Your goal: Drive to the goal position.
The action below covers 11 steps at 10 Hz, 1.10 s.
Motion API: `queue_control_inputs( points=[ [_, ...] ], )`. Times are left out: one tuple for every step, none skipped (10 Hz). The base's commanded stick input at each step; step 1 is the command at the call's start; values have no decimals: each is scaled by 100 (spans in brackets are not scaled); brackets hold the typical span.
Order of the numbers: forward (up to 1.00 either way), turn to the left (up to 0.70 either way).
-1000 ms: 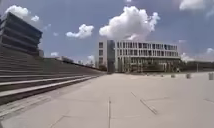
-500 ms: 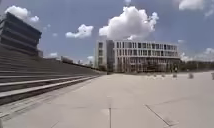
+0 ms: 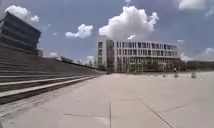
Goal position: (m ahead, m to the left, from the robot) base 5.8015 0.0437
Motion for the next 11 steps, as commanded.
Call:
queue_control_inputs(
  points=[
    [70, 0],
    [70, 0],
    [70, 0],
    [70, 0],
    [70, 0],
    [70, 0],
    [70, 0],
    [70, 0],
    [70, 0],
    [70, 0],
    [70, 0]
  ],
)
